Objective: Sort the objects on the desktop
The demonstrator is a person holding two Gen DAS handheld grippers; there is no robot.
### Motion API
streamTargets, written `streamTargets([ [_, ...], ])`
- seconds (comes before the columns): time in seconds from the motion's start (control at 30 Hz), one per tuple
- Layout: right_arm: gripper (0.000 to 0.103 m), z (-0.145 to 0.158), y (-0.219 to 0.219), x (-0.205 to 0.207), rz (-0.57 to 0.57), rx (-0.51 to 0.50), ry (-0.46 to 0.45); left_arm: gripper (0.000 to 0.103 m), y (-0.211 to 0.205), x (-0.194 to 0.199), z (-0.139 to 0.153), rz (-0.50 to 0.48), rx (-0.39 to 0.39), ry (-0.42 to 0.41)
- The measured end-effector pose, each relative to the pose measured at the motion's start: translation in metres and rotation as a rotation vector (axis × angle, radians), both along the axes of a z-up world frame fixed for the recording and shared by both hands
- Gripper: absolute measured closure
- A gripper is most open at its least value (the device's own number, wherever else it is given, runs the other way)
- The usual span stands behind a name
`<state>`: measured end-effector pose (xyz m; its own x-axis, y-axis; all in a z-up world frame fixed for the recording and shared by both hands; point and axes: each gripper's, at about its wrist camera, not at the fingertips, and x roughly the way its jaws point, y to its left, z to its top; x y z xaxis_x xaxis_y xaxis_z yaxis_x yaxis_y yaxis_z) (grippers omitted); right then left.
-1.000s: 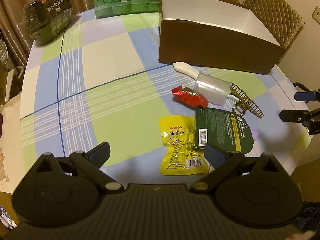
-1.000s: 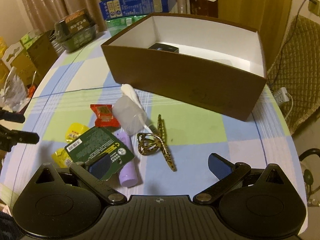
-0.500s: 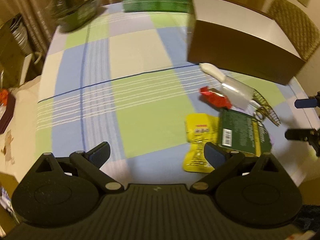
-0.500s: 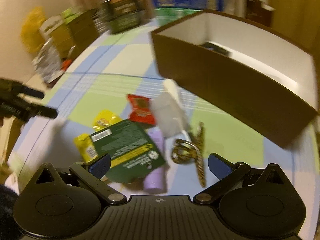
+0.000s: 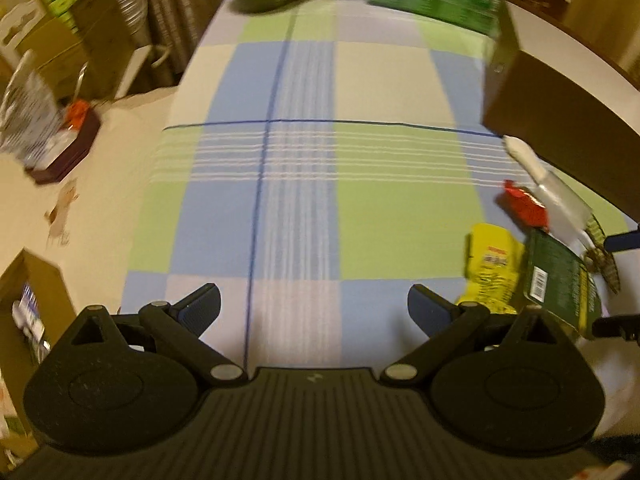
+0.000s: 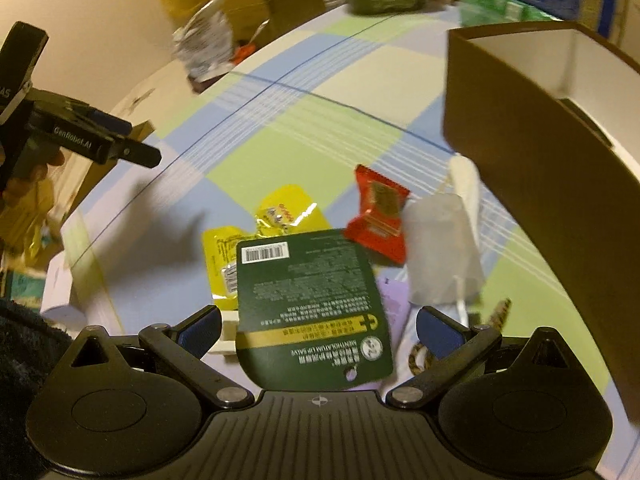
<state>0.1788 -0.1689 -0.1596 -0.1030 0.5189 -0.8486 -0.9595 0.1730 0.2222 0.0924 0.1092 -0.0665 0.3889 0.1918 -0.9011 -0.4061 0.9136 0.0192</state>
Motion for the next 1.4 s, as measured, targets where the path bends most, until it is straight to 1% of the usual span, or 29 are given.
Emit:
streamTargets([
  [0.1, 0.002, -0.005, 0.007, 0.002, 0.045, -0.006, 0.021, 0.004, 0.002, -0.004, -0.001, 0.039, 0.000, 0.007],
  [0.27, 0.002, -0.016, 0.020, 0.005, 0.096, -0.016, 0.042, 0.004, 0.000, -0.010, -0.006, 0.074, -0.005, 0.023],
  [0.4, 0.002, -0.026, 0.028, 0.008, 0.111, -0.025, 0.065, 0.004, -0.002, -0.012, -0.009, 0.087, -0.010, 0.038],
  [0.5, 0.003, -0.034, 0.030, 0.007, 0.119, -0.027, 0.053, 0.004, -0.004, -0.011, -0.011, 0.083, -0.013, 0.043],
  [0.53, 0.008, -0.035, 0.031, 0.006, 0.132, -0.020, 0.045, 0.004, -0.005, -0.011, -0.011, 0.081, -0.013, 0.043],
  [0.57, 0.016, -0.034, 0.031, 0.005, 0.144, -0.010, 0.040, 0.004, -0.006, -0.010, -0.012, 0.077, -0.014, 0.043],
  [0.7, 0.016, -0.031, 0.029, 0.003, 0.142, -0.003, 0.022, 0.004, -0.008, -0.007, -0.013, 0.061, -0.019, 0.042],
  [0.83, 0.016, -0.023, 0.020, -0.001, 0.114, 0.016, 0.015, 0.004, -0.011, -0.003, -0.013, 0.036, -0.026, 0.037],
  [1.0, 0.016, -0.007, 0.005, -0.004, 0.057, 0.055, 0.009, 0.004, -0.018, 0.007, -0.016, -0.021, -0.035, 0.031],
  [1.13, 0.016, 0.004, -0.006, -0.008, 0.002, 0.071, -0.012, 0.004, -0.030, 0.019, -0.019, -0.092, -0.047, 0.026],
  [1.23, 0.016, 0.011, -0.017, -0.007, -0.062, 0.082, -0.015, 0.005, -0.043, 0.030, -0.023, -0.168, -0.061, 0.013],
  [1.33, 0.016, 0.016, -0.030, -0.003, -0.137, 0.085, -0.023, 0.008, -0.055, 0.041, -0.028, -0.269, -0.093, -0.007],
  [1.4, 0.016, 0.018, -0.040, -0.001, -0.195, 0.083, -0.029, 0.008, -0.060, 0.048, -0.032, -0.329, -0.103, -0.013],
])
